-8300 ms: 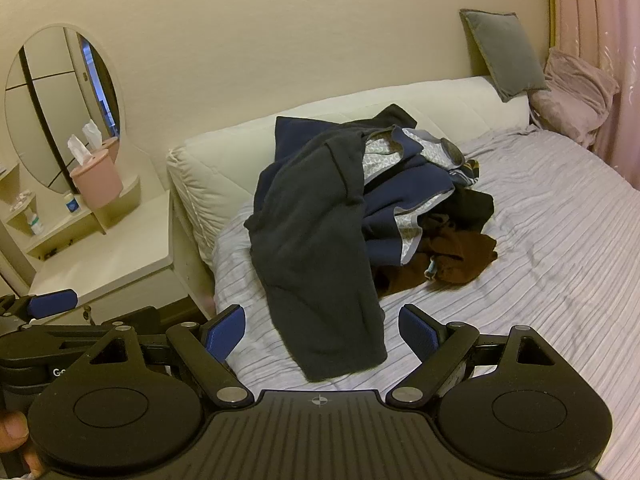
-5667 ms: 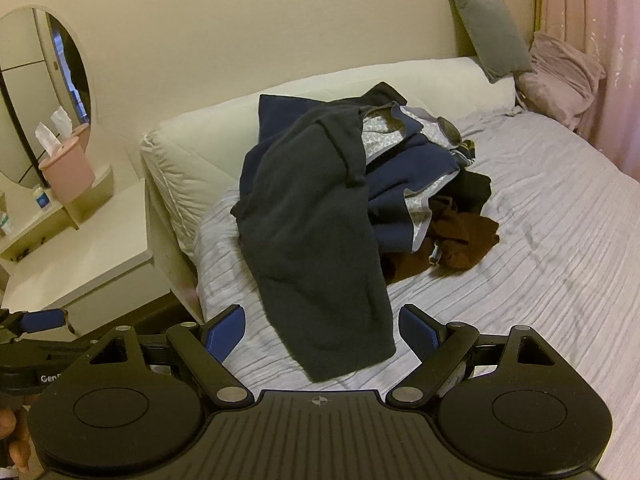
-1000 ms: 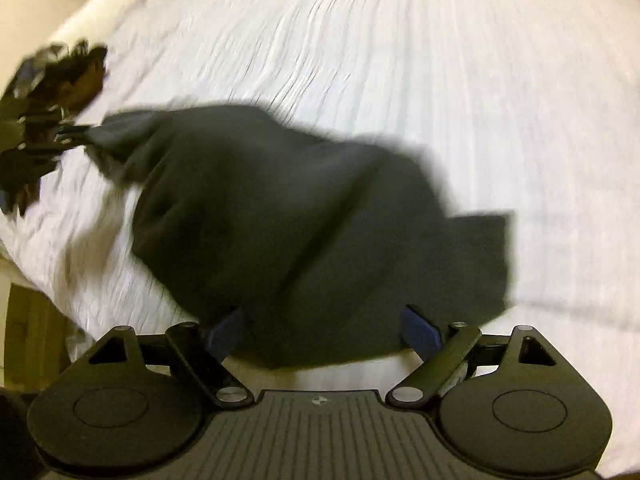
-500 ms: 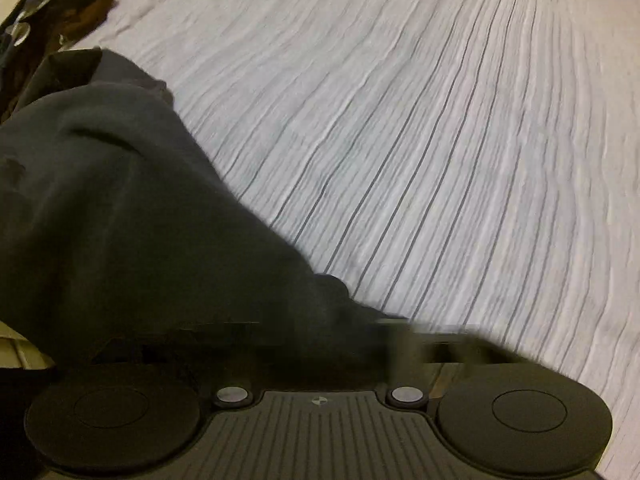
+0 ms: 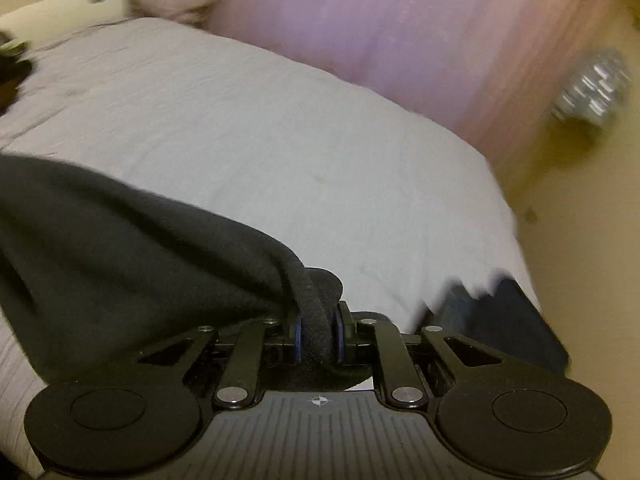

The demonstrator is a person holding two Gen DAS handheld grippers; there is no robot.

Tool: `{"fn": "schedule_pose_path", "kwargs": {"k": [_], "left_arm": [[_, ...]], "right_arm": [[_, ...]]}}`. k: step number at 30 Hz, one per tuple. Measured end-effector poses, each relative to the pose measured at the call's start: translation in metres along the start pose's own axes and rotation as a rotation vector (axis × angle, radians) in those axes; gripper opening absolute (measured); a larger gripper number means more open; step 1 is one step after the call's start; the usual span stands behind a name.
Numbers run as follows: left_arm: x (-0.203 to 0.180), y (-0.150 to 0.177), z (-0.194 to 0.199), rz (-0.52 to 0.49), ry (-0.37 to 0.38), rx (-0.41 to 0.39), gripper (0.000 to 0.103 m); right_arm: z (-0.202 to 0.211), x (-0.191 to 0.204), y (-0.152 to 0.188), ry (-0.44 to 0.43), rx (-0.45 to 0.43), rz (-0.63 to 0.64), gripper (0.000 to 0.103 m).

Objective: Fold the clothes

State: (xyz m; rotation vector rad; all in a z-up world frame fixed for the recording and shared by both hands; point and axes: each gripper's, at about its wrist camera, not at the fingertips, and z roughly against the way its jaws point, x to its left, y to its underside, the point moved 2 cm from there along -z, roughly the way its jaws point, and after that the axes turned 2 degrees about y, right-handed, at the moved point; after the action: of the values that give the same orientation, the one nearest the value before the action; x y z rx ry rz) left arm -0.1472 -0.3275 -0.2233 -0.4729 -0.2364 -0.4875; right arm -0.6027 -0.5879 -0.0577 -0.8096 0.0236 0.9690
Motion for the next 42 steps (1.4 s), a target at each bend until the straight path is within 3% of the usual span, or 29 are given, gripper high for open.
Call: {"fn": "schedule_pose_path", "kwargs": {"k": [5,7,8,9,11,15,17,20,25,27,30,33,35,37,38,39,40,41,42], "left_arm": [[-0.064,0.02,-0.028,-0.041,0.226,0.144,0.007],[-0.083,0.033,-0.03,-0.065,0.296,0.197,0.012],[-0.088,0.038,-0.029,-0.067,0.312,0.213,0.013],[-0.09,0.043,-0.027,-0.065,0.32,0.224,0.017],[-0.081,0.051,-0.026,-0.037,0.306,0.231,0.025],[-0.05,0.043,-0.033,0.026,0.19,0.212,0.042],[-0.029,0.039,-0.041,0.051,0.128,0.189,0.048],[-0.004,0.038,-0.054,0.053,0.065,0.166,0.064],[0.038,0.048,-0.086,-0.022,0.046,0.163,0.068],[0.057,0.053,-0.1,-0.049,0.054,0.168,0.07],[0.087,0.058,-0.122,-0.082,0.075,0.175,0.07],[0.112,0.057,-0.146,-0.138,0.147,0.183,0.07],[0.12,0.055,-0.164,-0.21,0.192,0.193,0.07],[0.125,0.055,-0.177,-0.263,0.255,0.21,0.07],[0.128,0.055,-0.183,-0.273,0.293,0.225,0.069],[0.13,0.055,-0.187,-0.271,0.336,0.245,0.058],[0.132,0.055,-0.19,-0.265,0.371,0.263,0.036],[0.132,0.055,-0.191,-0.256,0.398,0.282,0.03],[0.132,0.056,-0.188,-0.262,0.402,0.287,0.016]], "right_arm": [[-0.007,-0.006,0.099,-0.025,0.285,-0.1,0.015],[-0.009,-0.011,0.136,-0.031,0.403,-0.165,0.031],[-0.007,-0.014,0.143,-0.028,0.424,-0.183,0.046],[-0.005,-0.014,0.149,-0.028,0.439,-0.198,0.047],[-0.005,-0.006,0.146,-0.033,0.426,-0.192,0.047],[-0.025,0.027,0.111,-0.095,0.336,-0.184,0.047],[-0.038,0.05,0.09,-0.183,0.3,-0.151,0.049],[-0.054,0.089,0.062,-0.351,0.252,-0.084,0.075],[-0.087,0.188,0.033,-0.637,0.209,0.107,0.075],[-0.097,0.215,0.032,-0.686,0.223,0.178,0.075],[-0.11,0.245,0.041,-0.682,0.288,0.279,0.075],[-0.113,0.259,0.052,-0.658,0.364,0.338,0.075],[-0.104,0.263,0.057,-0.65,0.36,0.361,0.075],[-0.1,0.265,0.059,-0.65,0.36,0.356,0.059],[-0.099,0.264,0.061,-0.642,0.374,0.346,0.039],[-0.098,0.263,0.062,-0.633,0.387,0.335,0.032],[-0.099,0.265,0.06,-0.625,0.394,0.323,0.032],[-0.1,0.267,0.059,-0.621,0.397,0.303,0.032],[-0.102,0.268,0.058,-0.617,0.4,0.283,0.032]]}}
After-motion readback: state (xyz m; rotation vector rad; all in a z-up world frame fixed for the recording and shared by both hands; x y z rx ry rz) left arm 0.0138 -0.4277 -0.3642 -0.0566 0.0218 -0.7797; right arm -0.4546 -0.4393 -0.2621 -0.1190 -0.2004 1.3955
